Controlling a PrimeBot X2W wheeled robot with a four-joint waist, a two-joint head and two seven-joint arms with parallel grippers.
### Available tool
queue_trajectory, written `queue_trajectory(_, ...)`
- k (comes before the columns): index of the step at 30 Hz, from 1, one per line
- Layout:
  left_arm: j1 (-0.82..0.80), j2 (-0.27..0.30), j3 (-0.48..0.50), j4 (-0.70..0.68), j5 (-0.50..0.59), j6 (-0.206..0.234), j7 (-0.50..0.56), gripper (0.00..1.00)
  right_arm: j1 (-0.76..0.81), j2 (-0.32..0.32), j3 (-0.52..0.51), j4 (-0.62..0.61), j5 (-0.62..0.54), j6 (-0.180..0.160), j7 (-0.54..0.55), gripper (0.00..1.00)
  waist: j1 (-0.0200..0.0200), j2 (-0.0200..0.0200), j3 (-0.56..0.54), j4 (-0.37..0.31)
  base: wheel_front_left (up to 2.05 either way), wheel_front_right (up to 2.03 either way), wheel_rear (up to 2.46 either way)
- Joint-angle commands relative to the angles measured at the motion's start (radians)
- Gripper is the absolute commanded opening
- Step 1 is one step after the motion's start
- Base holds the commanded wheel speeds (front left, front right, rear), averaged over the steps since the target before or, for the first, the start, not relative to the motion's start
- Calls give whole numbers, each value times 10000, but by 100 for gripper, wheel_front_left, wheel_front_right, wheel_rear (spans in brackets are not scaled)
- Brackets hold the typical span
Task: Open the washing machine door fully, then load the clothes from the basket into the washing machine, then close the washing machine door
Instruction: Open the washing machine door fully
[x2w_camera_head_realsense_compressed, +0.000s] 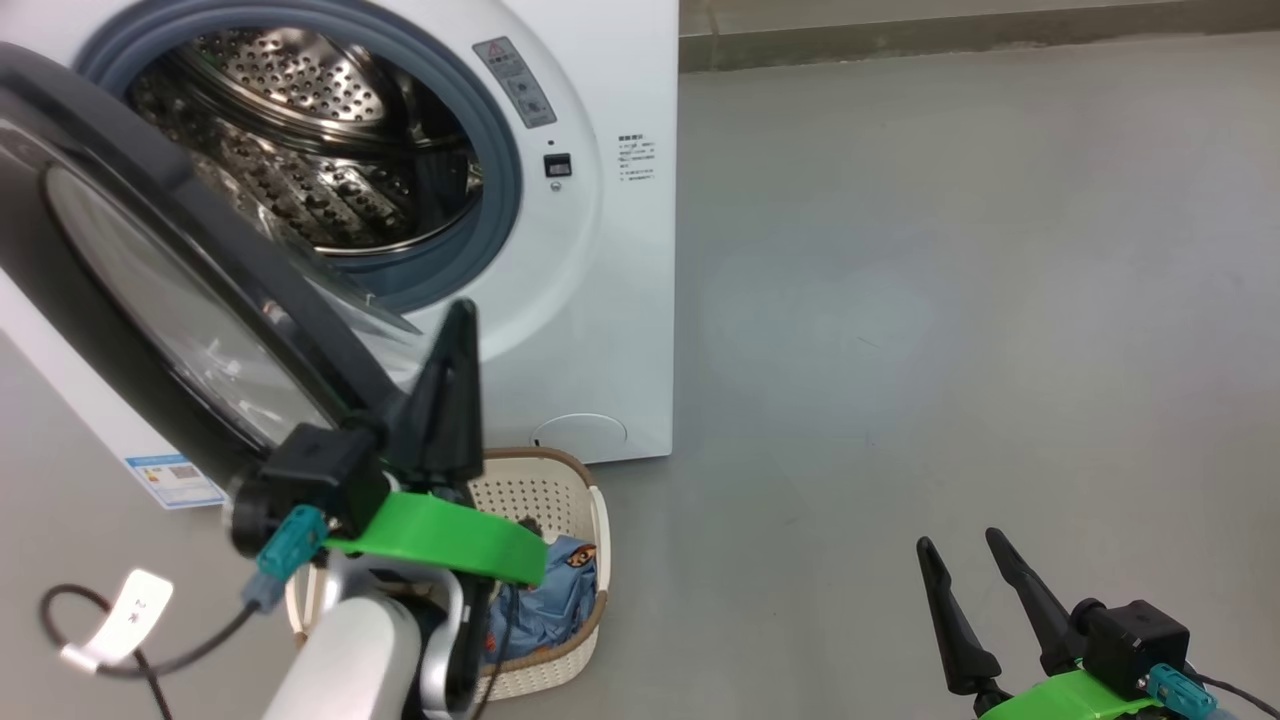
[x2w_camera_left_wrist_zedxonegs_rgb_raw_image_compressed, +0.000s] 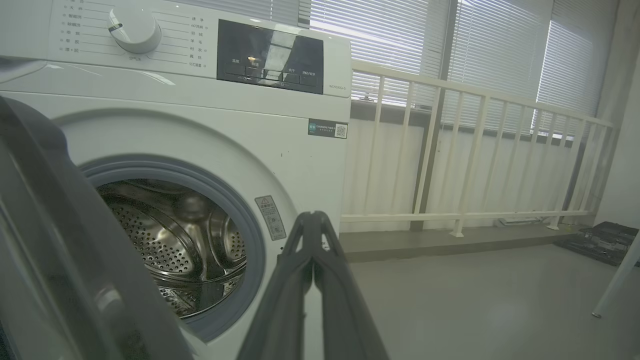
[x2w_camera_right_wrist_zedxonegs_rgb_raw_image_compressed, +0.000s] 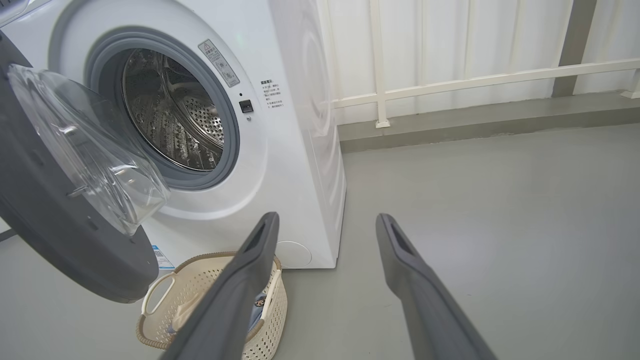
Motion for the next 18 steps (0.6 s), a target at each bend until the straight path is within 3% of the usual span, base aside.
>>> queue_trajectory(1,-387,120,219,-114,-435,70,109,0,-457,-16,276,-196,134,16,-144,100,0,0,23,-54,0,0,0)
queue_trajectory(3,-367,120,-39,133,-1044,131,283,0,-461,-16,269,-155,151,16,-178,100,0,0,44,-100,0,0,0)
queue_trajectory(18,-464,120,-714,2351,-2311,360,194,0,-520,-15,317,113,137,16,-327,100,0,0,125,-295,0,0,0)
